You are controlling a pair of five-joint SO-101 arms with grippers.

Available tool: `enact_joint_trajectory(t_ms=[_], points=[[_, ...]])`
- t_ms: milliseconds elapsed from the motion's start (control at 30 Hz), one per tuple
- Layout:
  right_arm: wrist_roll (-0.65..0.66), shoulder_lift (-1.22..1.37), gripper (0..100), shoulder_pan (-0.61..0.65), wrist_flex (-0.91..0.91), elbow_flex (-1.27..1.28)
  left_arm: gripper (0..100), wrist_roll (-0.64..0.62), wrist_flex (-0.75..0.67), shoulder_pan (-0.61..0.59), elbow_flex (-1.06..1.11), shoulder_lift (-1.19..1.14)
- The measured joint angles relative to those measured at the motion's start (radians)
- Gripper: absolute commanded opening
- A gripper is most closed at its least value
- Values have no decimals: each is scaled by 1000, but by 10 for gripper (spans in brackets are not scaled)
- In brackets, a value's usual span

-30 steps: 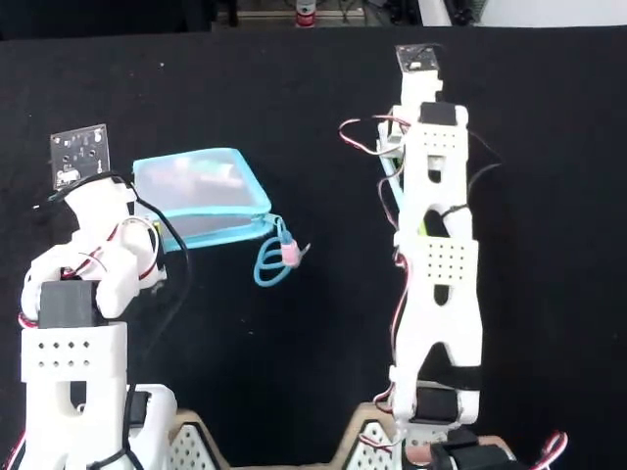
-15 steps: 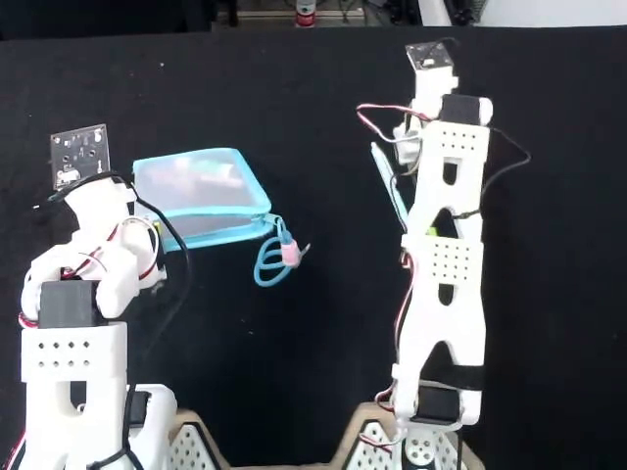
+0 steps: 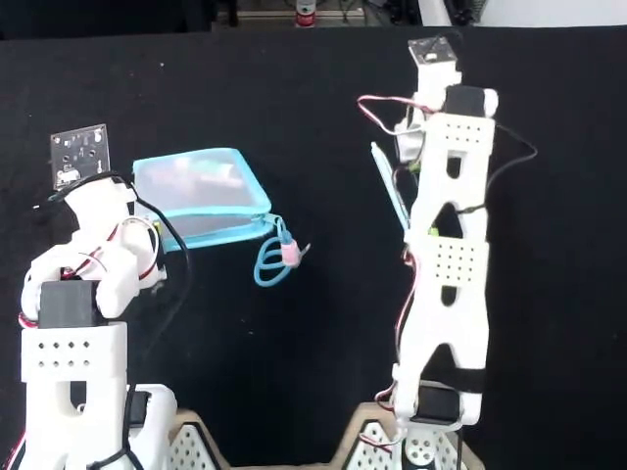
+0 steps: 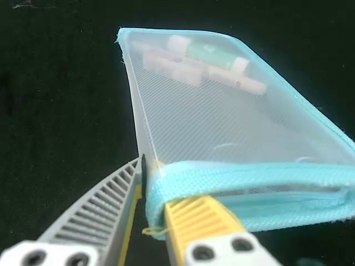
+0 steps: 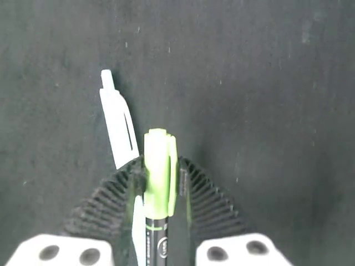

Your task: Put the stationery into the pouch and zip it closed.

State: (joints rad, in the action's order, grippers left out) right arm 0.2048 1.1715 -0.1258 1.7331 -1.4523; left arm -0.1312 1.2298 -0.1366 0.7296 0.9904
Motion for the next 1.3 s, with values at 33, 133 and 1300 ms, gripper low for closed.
enact_joint_trajectory(t_ms=[33, 133, 1300], points=[[-11, -44, 10, 0, 0, 61, 29, 0, 0, 0, 0, 0], [-20, -204, 11, 3, 0, 276, 29, 0, 0, 0, 0, 0], [25, -1313, 90, 276, -819, 2148, 29, 0, 0, 0, 0, 0]])
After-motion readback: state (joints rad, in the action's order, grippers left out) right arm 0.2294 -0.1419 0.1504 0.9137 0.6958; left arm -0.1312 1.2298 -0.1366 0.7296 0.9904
